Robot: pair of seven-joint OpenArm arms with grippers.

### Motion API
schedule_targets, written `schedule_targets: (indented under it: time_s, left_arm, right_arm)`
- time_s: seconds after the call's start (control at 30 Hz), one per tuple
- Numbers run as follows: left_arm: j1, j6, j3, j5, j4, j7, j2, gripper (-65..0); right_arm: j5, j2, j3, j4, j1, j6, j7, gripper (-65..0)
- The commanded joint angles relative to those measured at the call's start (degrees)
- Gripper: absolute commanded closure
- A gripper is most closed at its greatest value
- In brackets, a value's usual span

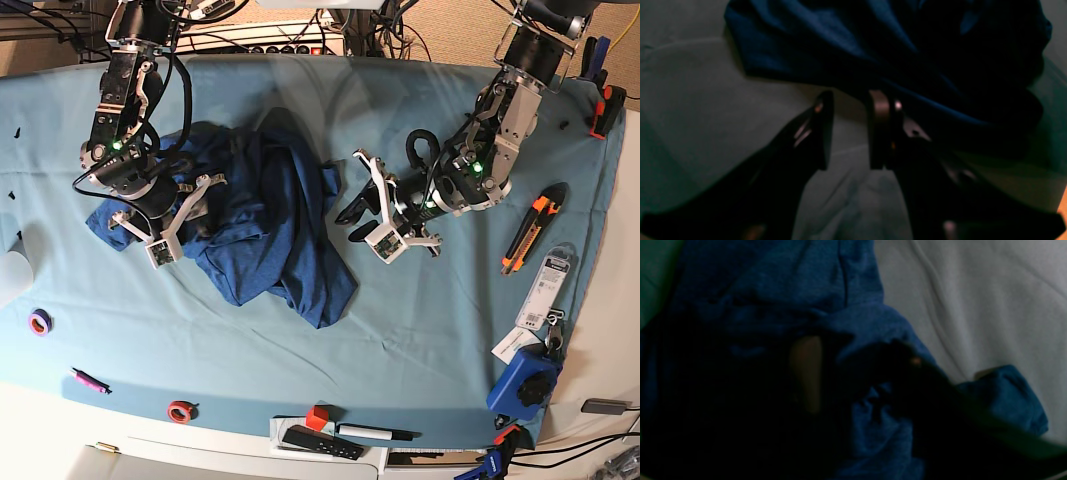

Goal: Layout the t-shirt on the table in an organized manner, then fold the t-shirt properly
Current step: 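Regrasp the shirt with the right gripper and lift it upward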

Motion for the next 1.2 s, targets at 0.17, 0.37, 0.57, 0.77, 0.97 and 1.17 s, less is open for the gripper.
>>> schedule_targets:
  time_s: [0.17,0.37,0.57,0.77,0.97,1.17]
  left_arm:
    - [-1.1,0.0,-0.3,-0.8,0.9,-1.5,-0.1,-18.7]
    - [-1.0,0.0,-0.3,-0.8,0.9,-1.5,-0.1,-18.7]
    - [-1.0,0.0,-0.3,-0.7,0.9,-1.5,-0.2,-18.7]
    - [-1.1,0.0,-0.3,-0.6,0.9,-1.5,-0.1,-18.7]
    - [-1.0,0.0,-0.3,-0.6,0.9,-1.4,-0.2,-18.7]
    - [-1.1,0.0,-0.3,-0.6,0.9,-1.5,-0.2,-18.7]
  right_arm:
    - [1.3,0.4,0.2,0.9,0.9,-0.1,-8.1,0.0]
    - [8.8,0.4,0.2,2.6,-0.1,-0.2,-19.5,0.0]
    - [12.7,0.4,0.2,12.6,-7.6,-0.3,-19.5,0.0]
    - [12.8,0.4,0.2,26.7,-18.0,-0.3,-19.5,0.0]
    - [23.5,0.4,0.0,27.5,-25.9,0.2,-19.5,0.0]
    - [24.5,0.4,0.0,27.5,-26.3,1.0,-17.2,-4.3]
